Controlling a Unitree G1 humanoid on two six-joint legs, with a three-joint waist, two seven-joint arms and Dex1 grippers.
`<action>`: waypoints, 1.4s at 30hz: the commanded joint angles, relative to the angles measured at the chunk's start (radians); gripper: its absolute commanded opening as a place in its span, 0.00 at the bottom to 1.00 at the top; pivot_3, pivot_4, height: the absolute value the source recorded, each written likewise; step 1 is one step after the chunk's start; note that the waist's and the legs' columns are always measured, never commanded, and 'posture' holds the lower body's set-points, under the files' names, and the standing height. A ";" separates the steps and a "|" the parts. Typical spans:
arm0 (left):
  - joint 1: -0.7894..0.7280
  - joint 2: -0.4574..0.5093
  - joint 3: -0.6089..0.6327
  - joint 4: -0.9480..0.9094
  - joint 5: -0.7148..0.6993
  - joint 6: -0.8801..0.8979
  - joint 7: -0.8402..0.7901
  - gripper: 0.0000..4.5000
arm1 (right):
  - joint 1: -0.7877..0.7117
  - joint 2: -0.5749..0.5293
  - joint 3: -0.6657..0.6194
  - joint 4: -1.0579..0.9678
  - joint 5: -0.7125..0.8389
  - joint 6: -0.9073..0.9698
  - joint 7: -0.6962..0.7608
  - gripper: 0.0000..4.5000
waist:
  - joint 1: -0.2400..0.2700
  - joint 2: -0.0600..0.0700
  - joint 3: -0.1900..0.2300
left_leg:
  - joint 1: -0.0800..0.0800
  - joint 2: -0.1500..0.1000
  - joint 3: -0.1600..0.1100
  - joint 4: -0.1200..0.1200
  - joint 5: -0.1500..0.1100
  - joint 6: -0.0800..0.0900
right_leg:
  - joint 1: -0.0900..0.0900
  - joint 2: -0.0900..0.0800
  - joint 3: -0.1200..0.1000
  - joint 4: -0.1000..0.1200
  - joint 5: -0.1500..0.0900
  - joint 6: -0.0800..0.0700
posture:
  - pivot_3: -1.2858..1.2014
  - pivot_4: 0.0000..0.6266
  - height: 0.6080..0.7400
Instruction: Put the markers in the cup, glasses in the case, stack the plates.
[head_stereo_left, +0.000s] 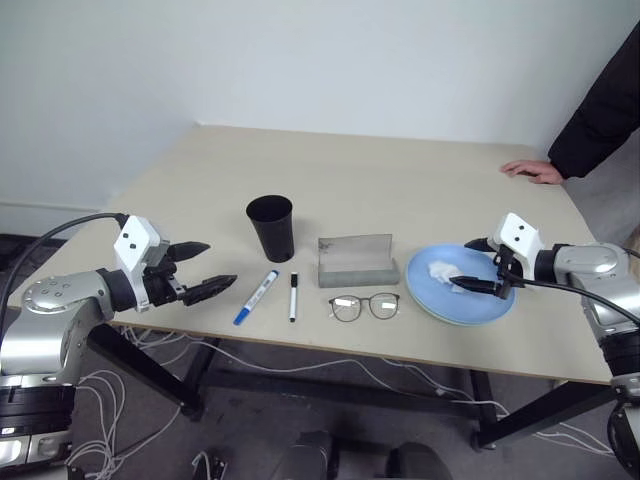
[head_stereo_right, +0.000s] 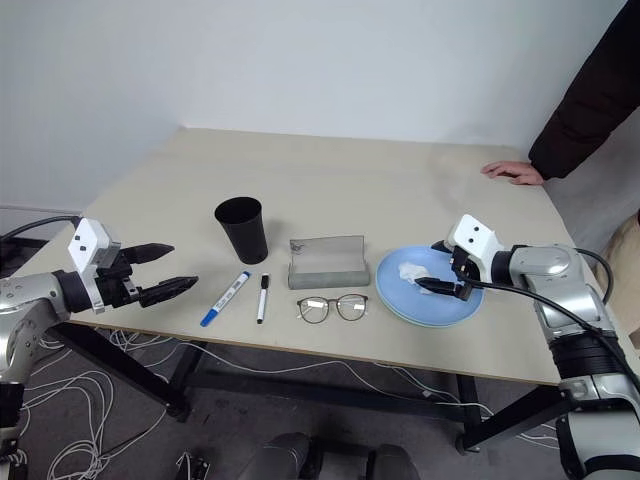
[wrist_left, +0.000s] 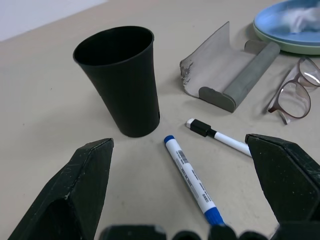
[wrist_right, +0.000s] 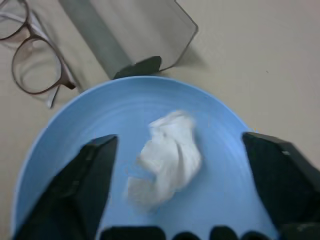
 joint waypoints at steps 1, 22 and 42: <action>-0.034 0.011 -0.003 0.004 0.010 -0.023 -0.012 1.00 | -0.003 -0.048 -0.063 -0.039 0.050 0.003 0.053 0.99 | 0.000 0.000 0.000 | 0.000 0.000 0.000 0.000 0.000 0.000 | 0.000 0.000 0.000 0.000 0.000 0.000 | 0.52 0.00 0.71; -0.285 -0.094 -0.295 0.153 0.143 -0.112 -0.170 1.00 | 0.109 -0.163 -0.222 -0.282 0.344 0.180 0.256 0.99 | -0.007 0.000 0.000 | 0.000 0.001 0.000 0.000 0.000 0.000 | 0.000 -0.001 0.000 0.000 0.000 0.000 | 0.52 0.00 0.71; -0.560 -0.382 -0.554 0.408 0.394 -0.271 -0.171 1.00 | 0.189 -0.125 -0.203 -0.353 0.327 0.195 0.124 0.99 | -0.006 -0.001 0.000 | -0.011 -0.001 -0.004 0.016 -0.002 0.004 | 0.001 0.000 -0.008 -0.002 0.006 0.010 | 0.52 0.00 0.71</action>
